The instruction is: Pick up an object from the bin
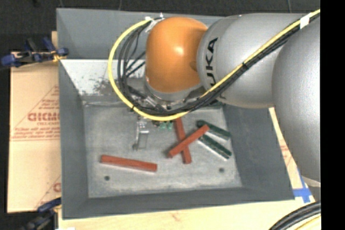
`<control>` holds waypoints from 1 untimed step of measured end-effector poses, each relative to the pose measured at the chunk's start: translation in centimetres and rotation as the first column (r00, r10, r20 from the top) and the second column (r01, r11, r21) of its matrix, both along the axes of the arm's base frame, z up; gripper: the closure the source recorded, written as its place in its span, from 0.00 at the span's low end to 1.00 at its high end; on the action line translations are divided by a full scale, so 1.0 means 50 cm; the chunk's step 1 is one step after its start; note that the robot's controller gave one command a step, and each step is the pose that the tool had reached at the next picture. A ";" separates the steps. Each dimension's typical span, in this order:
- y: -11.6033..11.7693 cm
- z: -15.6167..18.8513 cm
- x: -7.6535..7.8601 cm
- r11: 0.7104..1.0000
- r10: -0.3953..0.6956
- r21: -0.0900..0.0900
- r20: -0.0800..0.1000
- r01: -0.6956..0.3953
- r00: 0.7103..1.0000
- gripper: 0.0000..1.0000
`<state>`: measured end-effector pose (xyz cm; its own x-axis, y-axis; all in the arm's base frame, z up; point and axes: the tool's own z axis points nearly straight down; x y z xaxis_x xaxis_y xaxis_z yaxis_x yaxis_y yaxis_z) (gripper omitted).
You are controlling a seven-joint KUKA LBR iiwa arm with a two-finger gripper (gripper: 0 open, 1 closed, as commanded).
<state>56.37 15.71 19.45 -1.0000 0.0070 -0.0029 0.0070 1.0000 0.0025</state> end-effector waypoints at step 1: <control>-0.061 -0.253 -0.150 0.994 0.107 -0.004 -0.005 -0.107 0.994 0.00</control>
Offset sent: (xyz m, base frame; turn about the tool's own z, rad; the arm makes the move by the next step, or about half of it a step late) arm -0.0737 -0.0282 -0.1232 -0.1096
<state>48.88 12.66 6.80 -0.9950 -0.0999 0.0024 -0.0999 0.9950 -0.0018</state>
